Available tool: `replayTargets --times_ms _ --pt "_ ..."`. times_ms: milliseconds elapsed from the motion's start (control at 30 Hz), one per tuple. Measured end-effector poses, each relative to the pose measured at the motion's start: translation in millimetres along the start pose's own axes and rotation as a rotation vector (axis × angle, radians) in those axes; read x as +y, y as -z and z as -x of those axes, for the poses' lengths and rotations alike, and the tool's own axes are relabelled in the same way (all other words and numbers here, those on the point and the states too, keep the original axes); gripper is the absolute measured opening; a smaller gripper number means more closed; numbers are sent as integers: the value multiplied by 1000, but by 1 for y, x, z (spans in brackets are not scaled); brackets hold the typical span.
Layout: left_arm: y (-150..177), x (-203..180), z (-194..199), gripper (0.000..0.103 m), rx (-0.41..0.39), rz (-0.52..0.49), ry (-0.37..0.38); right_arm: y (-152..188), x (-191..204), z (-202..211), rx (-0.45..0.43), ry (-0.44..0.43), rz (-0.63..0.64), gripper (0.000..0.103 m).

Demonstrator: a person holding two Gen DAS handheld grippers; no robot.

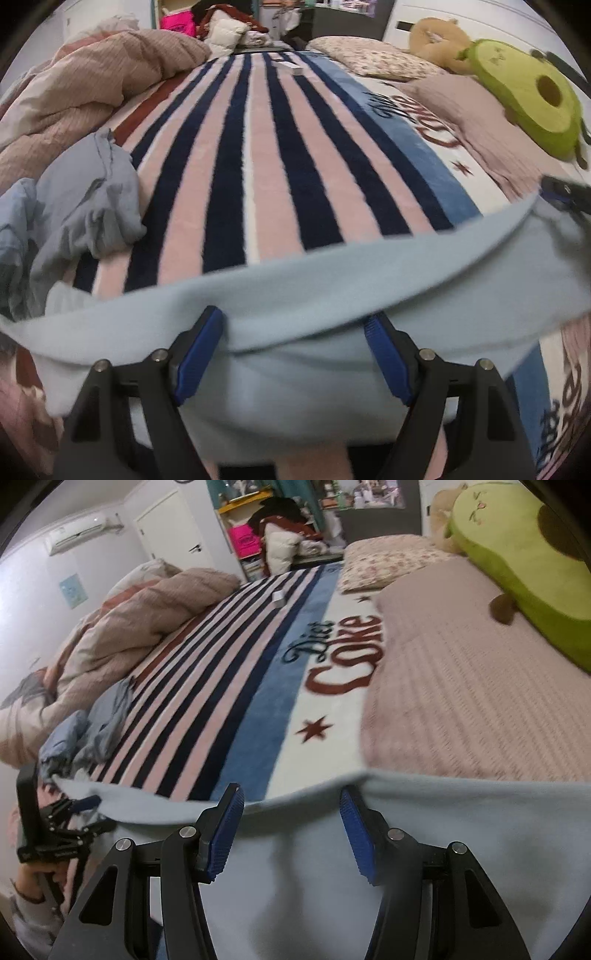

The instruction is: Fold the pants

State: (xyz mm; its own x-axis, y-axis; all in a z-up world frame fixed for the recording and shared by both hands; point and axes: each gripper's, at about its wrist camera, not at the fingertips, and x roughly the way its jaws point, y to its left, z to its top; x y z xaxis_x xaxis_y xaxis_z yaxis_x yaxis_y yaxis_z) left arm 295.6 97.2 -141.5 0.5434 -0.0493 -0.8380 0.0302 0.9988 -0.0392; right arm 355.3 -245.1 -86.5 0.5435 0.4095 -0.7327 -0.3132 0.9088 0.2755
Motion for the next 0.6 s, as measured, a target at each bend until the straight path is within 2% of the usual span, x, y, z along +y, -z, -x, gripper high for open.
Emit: replayTargets --times_ms 167,333,400,500,600 --pt "-23 10 1 76 -28 47 -45 -1 7 8 -15 36 35 51" --pt "-25 22 27 76 -94 54 -71 21 40 26 -4 -34 141 51" --pt "-33 33 33 80 -126 87 -76 31 57 28 11 -66 188 51" --pt "-44 45 28 80 -77 115 -137 46 89 23 50 -119 262 51" --pt "-38 43 42 81 -102 117 -39 61 120 12 112 -202 324 51"
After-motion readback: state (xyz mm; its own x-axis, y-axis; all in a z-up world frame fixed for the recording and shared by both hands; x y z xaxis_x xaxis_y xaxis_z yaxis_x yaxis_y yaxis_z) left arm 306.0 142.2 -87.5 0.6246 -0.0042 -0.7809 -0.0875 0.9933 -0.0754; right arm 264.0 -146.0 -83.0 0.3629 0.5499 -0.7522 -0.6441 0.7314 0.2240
